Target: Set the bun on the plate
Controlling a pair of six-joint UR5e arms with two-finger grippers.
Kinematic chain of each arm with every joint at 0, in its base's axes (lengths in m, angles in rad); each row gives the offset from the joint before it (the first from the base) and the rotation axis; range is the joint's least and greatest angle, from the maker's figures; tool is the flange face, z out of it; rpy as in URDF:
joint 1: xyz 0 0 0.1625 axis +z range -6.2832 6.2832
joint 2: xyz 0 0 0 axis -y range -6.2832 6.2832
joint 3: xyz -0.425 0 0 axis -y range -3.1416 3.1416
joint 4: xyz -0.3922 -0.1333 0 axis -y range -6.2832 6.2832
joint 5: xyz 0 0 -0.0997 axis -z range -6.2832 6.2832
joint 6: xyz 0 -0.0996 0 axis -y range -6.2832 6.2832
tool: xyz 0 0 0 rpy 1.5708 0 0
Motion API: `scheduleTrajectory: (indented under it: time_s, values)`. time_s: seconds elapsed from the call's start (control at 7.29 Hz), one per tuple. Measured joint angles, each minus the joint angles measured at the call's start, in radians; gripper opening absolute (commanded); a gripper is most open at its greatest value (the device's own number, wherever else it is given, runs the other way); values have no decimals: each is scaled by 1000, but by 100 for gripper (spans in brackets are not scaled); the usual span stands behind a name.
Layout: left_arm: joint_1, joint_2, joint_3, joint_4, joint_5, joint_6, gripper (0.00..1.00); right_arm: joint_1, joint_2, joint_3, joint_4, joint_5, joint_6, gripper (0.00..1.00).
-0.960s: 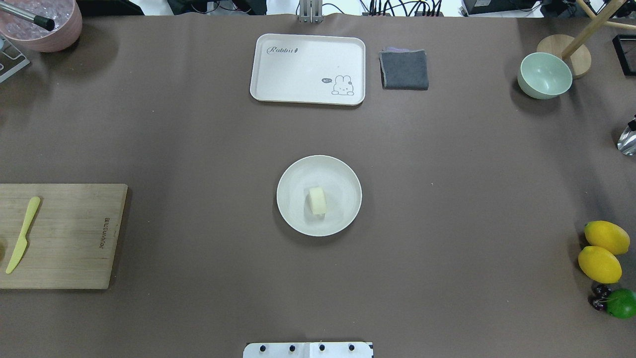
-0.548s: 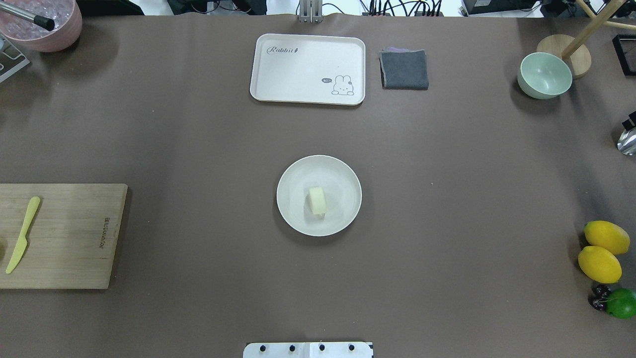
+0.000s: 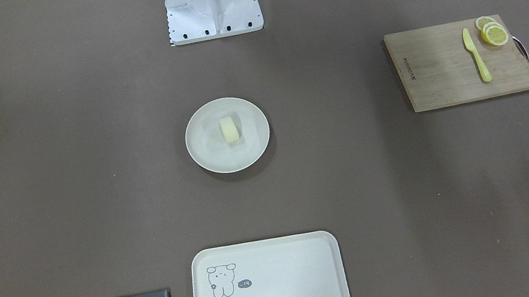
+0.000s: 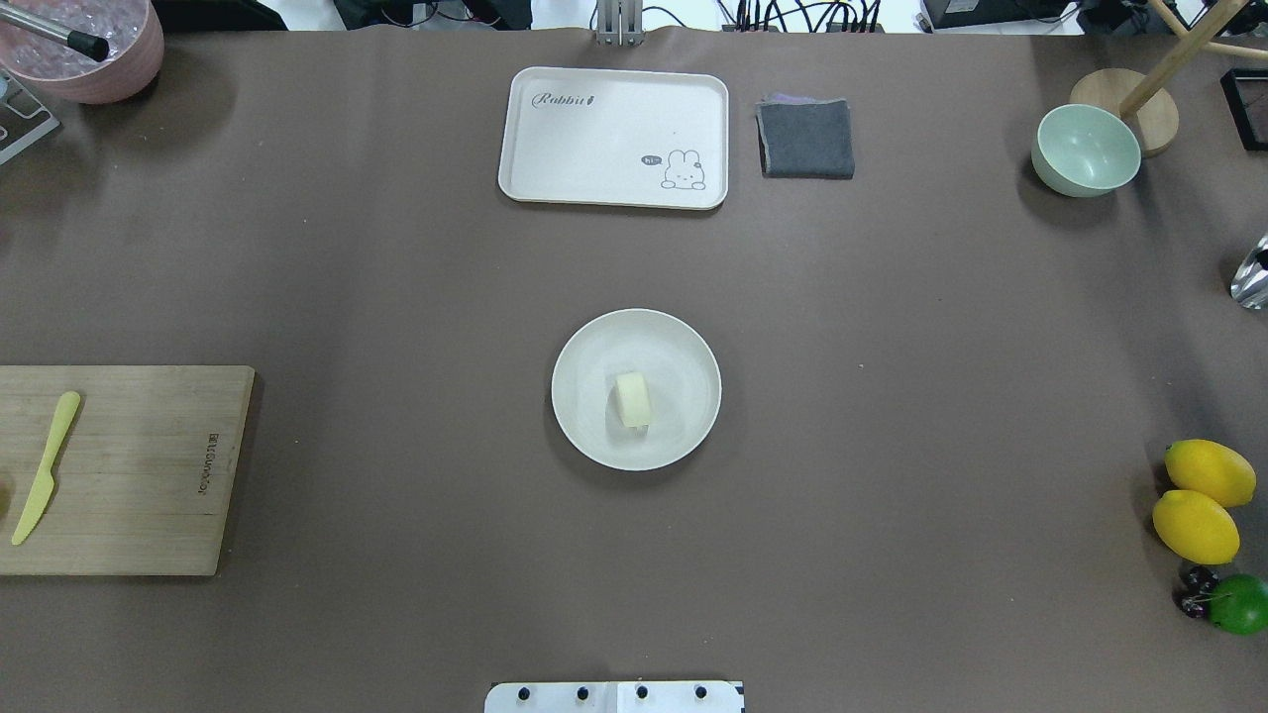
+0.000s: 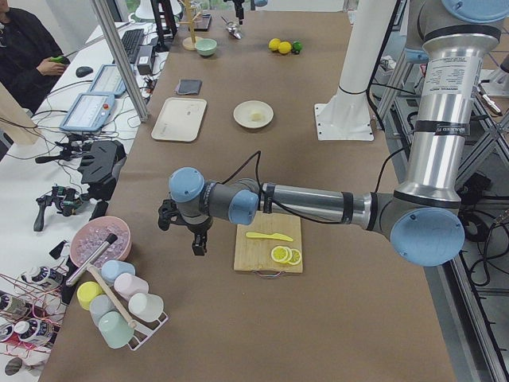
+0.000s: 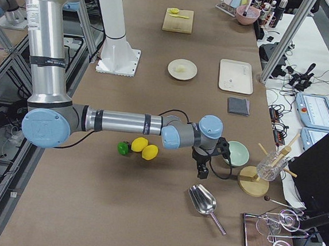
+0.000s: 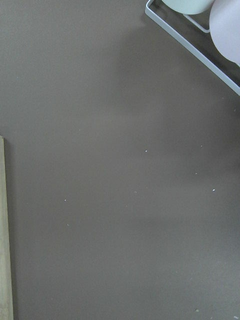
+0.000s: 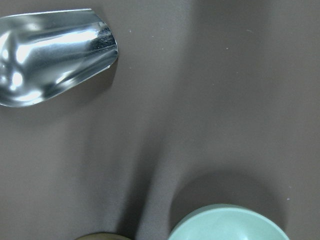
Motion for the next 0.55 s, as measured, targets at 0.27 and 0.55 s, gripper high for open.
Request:
scheduleTrajectory:
  time_s: [0.27,0.55]
  values:
    - [4,13,-10,-3,-1,0,98,17,-11,3,0,0,1,100]
    - [16,18,-11,0,1,0,98,23,-15,11,0,5,5,100]
